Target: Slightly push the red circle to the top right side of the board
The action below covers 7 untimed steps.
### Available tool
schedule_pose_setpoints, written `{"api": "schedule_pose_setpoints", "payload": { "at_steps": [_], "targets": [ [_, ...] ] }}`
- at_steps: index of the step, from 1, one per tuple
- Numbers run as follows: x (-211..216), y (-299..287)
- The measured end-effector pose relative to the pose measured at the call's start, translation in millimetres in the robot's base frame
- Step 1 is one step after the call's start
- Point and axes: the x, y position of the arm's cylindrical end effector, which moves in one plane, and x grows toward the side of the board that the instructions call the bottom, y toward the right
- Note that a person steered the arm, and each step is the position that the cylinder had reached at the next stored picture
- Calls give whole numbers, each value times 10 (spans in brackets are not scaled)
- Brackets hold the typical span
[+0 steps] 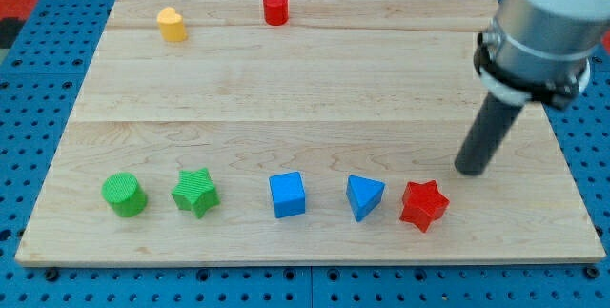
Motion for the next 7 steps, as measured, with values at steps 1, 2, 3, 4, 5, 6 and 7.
{"api": "schedule_pose_setpoints", "payload": {
  "at_steps": [1,2,3,4,5,6,7],
  "targets": [
    [-603,-720],
    [-1225,-1660],
    [-1896,-2394],
    [-2346,-2972],
    [-2701,-2940],
    [-2518,-2366],
    [-2652,-1945]
  ]
}}
